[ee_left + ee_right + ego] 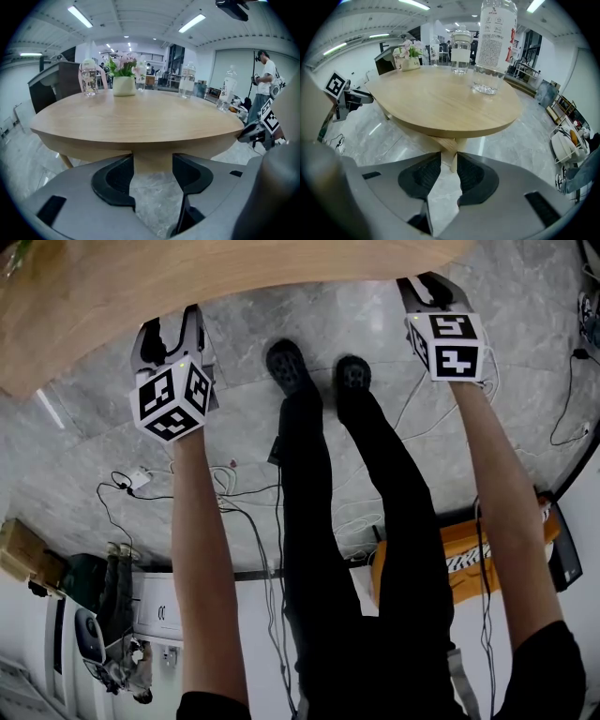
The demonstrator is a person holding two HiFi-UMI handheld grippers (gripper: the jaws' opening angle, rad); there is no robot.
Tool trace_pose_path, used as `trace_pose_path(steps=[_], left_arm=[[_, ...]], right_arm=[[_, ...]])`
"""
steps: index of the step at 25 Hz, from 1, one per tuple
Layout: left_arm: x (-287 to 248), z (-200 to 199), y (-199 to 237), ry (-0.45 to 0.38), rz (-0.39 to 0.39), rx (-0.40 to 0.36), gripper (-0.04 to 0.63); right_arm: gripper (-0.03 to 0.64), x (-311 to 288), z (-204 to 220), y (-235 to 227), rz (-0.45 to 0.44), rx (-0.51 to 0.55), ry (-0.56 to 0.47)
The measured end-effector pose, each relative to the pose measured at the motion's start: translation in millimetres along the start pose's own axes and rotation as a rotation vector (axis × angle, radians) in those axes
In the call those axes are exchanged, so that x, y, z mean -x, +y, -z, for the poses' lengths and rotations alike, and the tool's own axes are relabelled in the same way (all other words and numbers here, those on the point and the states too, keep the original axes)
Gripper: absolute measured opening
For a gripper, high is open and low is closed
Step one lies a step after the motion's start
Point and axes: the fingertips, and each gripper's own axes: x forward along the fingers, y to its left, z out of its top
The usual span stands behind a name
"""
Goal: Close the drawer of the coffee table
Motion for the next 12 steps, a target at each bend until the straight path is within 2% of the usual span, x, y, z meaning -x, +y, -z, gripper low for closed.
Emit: trace_pose_path(steps=[6,12], left_arm=[[27,6,-11,0.03,-0.004,-0.005,0.235],[66,-9,-44,0.003,0.028,-0.019,0.187]], right_arm=[[0.094,29,-5,3,-0.011,0.0,-0.008],[0.074,72,-11,8,-0.033,0.014,-0.034]])
